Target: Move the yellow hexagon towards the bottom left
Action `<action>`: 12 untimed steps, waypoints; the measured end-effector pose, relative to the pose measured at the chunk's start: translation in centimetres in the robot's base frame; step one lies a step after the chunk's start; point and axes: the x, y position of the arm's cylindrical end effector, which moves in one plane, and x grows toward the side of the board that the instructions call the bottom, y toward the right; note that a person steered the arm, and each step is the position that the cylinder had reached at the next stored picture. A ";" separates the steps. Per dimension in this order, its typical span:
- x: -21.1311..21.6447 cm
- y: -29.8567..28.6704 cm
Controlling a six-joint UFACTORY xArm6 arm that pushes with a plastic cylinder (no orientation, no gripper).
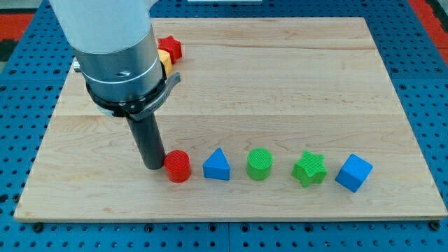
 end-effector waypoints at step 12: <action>-9.7 -10.9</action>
